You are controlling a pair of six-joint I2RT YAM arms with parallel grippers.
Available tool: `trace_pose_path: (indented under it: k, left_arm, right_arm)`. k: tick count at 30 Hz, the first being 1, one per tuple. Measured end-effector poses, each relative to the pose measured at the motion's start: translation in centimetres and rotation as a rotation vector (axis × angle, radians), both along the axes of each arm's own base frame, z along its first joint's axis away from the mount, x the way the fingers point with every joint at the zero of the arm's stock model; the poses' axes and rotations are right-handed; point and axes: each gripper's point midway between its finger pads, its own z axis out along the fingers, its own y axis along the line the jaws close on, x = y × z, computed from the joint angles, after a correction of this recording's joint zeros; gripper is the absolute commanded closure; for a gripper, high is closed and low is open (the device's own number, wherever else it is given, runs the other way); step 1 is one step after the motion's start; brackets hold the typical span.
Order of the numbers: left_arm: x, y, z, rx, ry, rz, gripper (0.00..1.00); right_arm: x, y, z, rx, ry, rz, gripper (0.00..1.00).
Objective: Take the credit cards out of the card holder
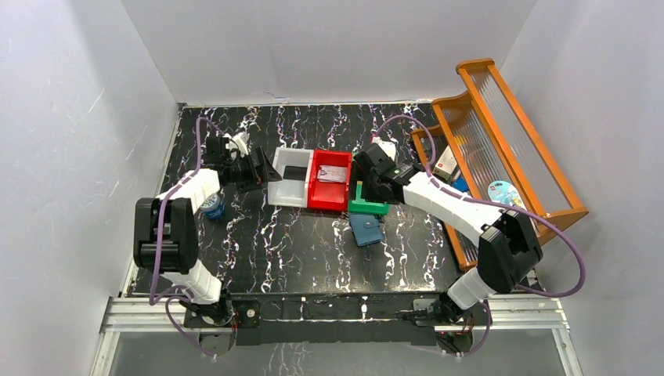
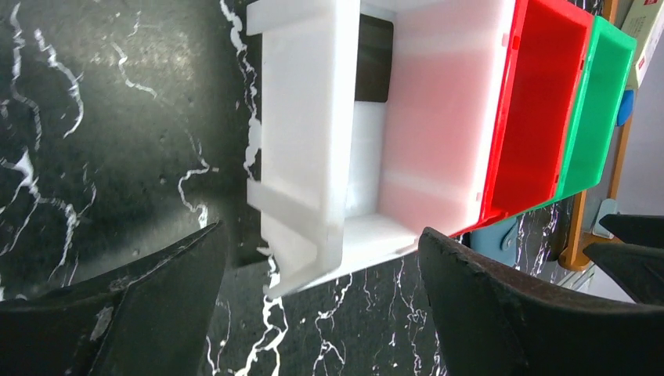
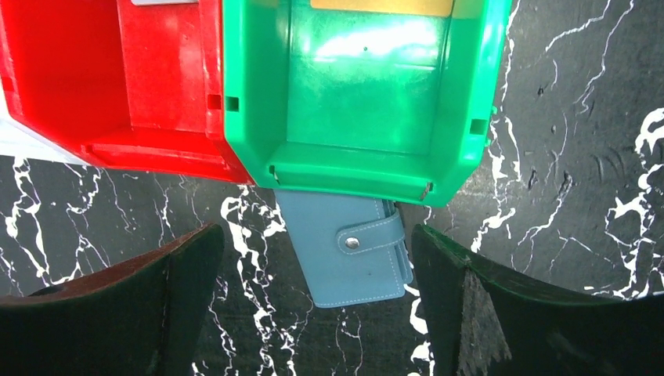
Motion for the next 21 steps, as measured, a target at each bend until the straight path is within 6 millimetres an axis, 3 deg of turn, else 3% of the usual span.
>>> trace_pose_path:
  k: [3, 7, 15, 21]
  left_arm:
    - [0.7, -0.9, -0.7, -0.009, 0.013, -0.036, 0.16]
    - [0.1, -2.5, -1.1, -0.018, 0.026, -0.092, 0.17]
    - [-1.1, -3.9, -0.9, -0.018, 0.016, -0.143, 0.21]
    - [-3.3, -4.3, -0.5, -0.029, 0.02, -0.168, 0.23]
  right_arm:
    - [-0.6, -0.1, -0.3, 0.015, 0.018, 0.001, 0.02]
    - [-2.4, -0.9, -1.0, 0.042, 0.055, 0.005, 0.03]
    - [-5.9, -2.0, -4.0, 0.052, 0.17, 0.021, 0.09]
    - [-5.9, -2.1, -5.4, 0.024, 0.195, 0.036, 0.15]
